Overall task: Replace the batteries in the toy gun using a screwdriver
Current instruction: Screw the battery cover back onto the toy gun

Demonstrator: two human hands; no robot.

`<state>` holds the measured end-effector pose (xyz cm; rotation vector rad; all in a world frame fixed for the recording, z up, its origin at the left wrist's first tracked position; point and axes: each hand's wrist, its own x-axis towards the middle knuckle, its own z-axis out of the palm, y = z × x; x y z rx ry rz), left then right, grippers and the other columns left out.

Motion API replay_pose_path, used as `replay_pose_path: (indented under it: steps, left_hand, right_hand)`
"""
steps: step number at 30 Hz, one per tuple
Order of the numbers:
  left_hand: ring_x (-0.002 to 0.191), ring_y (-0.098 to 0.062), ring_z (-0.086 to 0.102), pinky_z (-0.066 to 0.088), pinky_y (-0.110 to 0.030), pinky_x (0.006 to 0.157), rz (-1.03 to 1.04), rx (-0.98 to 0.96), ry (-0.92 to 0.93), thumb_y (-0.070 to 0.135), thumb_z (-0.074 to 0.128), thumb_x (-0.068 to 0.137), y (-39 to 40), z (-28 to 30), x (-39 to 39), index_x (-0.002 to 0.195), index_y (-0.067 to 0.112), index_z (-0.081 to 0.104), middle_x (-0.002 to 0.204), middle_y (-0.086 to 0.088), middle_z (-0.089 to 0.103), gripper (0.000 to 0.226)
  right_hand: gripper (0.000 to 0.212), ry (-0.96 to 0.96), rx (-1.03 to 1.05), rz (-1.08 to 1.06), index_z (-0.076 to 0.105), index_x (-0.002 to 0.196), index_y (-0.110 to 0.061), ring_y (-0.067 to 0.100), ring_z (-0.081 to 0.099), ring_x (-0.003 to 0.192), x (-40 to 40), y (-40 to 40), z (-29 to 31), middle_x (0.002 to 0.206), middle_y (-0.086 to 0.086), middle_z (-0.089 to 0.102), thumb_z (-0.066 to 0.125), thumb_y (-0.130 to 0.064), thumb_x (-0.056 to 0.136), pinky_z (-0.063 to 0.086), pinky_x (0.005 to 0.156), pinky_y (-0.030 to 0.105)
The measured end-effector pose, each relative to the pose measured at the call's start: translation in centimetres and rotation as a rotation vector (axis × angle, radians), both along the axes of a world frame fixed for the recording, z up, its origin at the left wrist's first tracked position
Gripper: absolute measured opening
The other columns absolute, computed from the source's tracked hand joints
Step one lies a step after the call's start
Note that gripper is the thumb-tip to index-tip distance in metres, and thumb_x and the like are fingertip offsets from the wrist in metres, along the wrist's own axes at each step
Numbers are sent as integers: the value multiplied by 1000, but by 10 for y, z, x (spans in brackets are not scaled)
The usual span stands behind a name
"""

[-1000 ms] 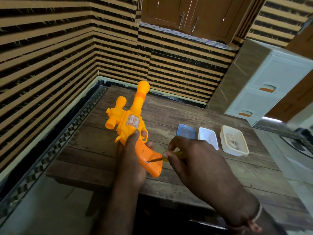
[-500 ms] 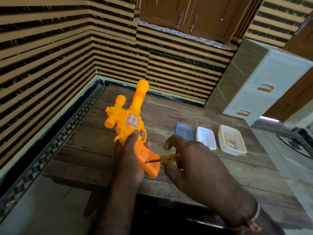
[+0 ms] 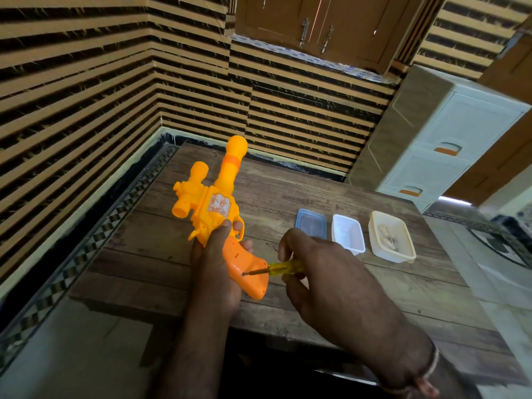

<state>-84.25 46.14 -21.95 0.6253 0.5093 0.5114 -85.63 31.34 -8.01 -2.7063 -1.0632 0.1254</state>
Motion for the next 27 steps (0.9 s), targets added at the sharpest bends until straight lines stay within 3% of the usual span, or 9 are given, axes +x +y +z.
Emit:
replay_pose_path:
  steps: [2,6,9,12,14,18,21,24,27]
  left_hand:
    - [68,-13,68,51,-33,66,1,-5,3,30,59,94,1,0,0,122,28,63,112,-5,69,29]
    - [73,-15,66,52,-33,65,-10,-35,-11,36,68,84,2,-2,0,134,27,57,117,-5,67,51]
    - [68,-13,66,49,-36,69,-20,-17,-25,36,66,86,1,-2,1,126,27,61,112,-3,69,41]
    - [71,-17,64,49,-42,78,-20,-25,-37,36,68,84,0,-3,2,115,28,66,110,-5,68,32]
    - [72,-17,65,49,-42,75,-25,-43,-19,36,67,85,1,-1,2,112,31,67,111,-4,68,27]
    - [69,-16,65,48,-32,59,-24,-43,-36,35,65,87,3,-2,0,116,30,64,110,-3,68,30]
    - [77,-17,64,52,-37,70,-27,-54,-38,37,68,84,1,-1,0,128,27,60,114,-4,68,46]
    - [83,-17,60,50,-40,80,-14,-83,-39,35,69,85,1,-1,1,132,23,57,112,-5,66,51]
    - [80,-16,59,50,-38,69,-69,-86,-59,43,72,77,4,-2,0,131,25,57,112,-1,63,59]
  right_hand:
    - [18,-25,-9,-10,45,97,-30,21,62,84,1,0,0,89,-7,62,58,-34,86,53,70,39]
    - [35,-90,-40,-45,57,100,-28,19,63,86,4,1,1,89,-6,65,52,-60,86,53,71,36]
    - [34,-31,-26,-5,46,119,-37,15,63,95,-2,3,4,103,-10,64,54,-51,89,54,78,37]
    - [26,12,-27,18,39,107,-33,20,61,90,-6,3,6,96,-8,61,56,-33,88,53,74,39]
    - [19,-15,-28,8,42,101,-30,22,61,86,-6,3,6,91,-6,62,55,-38,89,53,71,39]
    - [41,-123,-75,-45,56,99,-26,20,64,84,-3,6,5,86,-3,65,48,-64,87,53,70,35]
    - [35,-40,-28,-22,43,115,-37,18,64,91,-8,6,6,97,-6,64,54,-56,87,54,76,38]
    - [26,2,-20,14,39,103,-34,20,62,88,-10,5,6,94,-8,62,58,-34,86,53,73,40]
    - [25,-64,-33,-16,47,97,-27,20,62,83,-7,4,4,87,-6,63,55,-49,88,52,70,37]
